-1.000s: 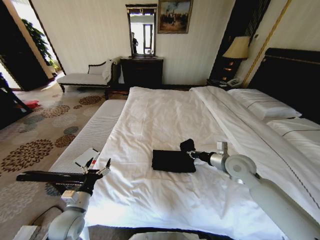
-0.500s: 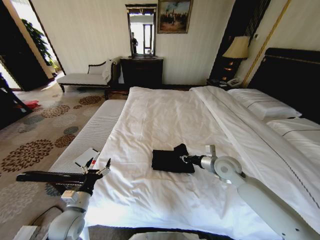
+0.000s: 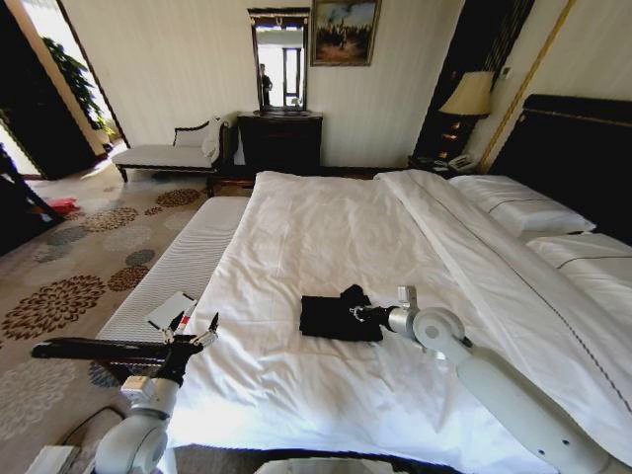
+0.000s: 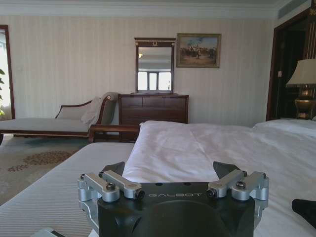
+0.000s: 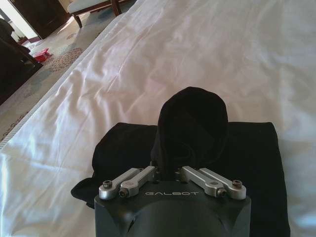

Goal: Fold the clothes on the bed.

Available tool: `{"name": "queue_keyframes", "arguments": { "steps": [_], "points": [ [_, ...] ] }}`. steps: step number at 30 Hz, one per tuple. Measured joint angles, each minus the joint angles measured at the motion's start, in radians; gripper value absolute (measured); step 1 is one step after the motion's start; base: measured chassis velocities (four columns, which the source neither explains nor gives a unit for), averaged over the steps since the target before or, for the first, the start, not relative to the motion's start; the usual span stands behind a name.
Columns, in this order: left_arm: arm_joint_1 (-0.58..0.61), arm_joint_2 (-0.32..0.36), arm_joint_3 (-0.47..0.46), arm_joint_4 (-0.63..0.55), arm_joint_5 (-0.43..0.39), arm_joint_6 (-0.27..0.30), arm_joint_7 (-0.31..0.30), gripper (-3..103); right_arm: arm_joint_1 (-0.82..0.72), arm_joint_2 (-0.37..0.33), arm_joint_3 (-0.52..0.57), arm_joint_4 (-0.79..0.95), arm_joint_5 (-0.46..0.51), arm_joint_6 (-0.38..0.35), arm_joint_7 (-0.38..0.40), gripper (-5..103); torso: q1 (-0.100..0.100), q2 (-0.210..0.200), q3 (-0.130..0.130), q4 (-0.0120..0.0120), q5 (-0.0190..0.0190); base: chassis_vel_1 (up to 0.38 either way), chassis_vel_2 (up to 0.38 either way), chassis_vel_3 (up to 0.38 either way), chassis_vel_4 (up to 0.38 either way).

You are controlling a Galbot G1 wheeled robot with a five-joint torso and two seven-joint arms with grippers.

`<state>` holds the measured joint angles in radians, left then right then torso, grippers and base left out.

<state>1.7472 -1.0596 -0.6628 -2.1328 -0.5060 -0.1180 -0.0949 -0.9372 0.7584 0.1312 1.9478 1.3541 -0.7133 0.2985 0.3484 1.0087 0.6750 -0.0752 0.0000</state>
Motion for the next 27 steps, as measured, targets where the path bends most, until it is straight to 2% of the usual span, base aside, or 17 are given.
{"name": "queue_keyframes", "arguments": {
  "steps": [11,14,16,21,22,23,24,26,27],
  "points": [
    [0.000,0.000,0.000,0.000,0.000,0.000,0.000,100,-0.018,0.004,-0.023,0.027,-0.057,-0.003,-0.018,3,0.000,0.000,0.000,-0.0001,0.0001,0.000,0.000,0.000,0.000],
    [0.000,0.000,0.000,0.000,0.000,0.000,0.000,100,-0.020,0.005,-0.029,0.041,-0.074,-0.004,-0.023,18,0.000,0.000,0.000,0.0000,0.0000,0.000,0.000,0.000,0.000],
    [0.000,0.000,0.000,0.000,0.000,0.000,0.000,100,-0.018,0.008,-0.029,0.041,-0.076,-0.004,-0.021,18,0.000,0.000,0.000,0.0000,0.0000,0.000,0.000,0.000,0.000],
    [0.000,0.000,0.000,0.000,0.000,0.000,0.000,100,0.003,0.005,-0.012,0.035,-0.062,0.000,-0.019,45,0.000,0.000,0.000,0.0001,0.0001,0.000,0.000,0.000,0.000],
    [0.000,0.000,0.000,0.000,0.000,0.000,0.000,100,0.003,0.005,-0.012,0.035,-0.062,0.000,-0.019,45,0.000,0.000,0.000,0.0001,0.0001,0.000,0.000,0.000,0.000],
    [0.000,0.000,0.000,0.000,0.000,0.000,0.000,100,0.004,0.001,-0.003,0.043,-0.054,0.003,-0.021,51,0.000,0.000,0.000,0.0000,0.0001,0.000,0.000,0.000,0.000],
    [0.000,0.000,0.000,0.000,0.000,0.000,0.000,100,0.004,-0.001,0.003,0.050,-0.050,0.006,-0.022,51,0.000,0.000,0.000,0.0000,0.0001,0.000,0.000,0.000,0.000],
    [0.000,0.000,0.000,0.000,0.000,0.000,0.000,100,-0.004,-0.002,0.026,0.070,-0.044,0.014,-0.024,61,0.000,0.000,0.000,0.0001,0.0001,0.000,0.000,0.000,0.000],
    [0.000,0.000,0.000,0.000,0.000,0.000,0.000,100,-0.004,-0.002,0.026,0.070,-0.044,0.014,-0.024,61,0.000,0.000,0.000,0.0001,0.0001,0.000,0.000,0.000,0.000]
  ]
}}
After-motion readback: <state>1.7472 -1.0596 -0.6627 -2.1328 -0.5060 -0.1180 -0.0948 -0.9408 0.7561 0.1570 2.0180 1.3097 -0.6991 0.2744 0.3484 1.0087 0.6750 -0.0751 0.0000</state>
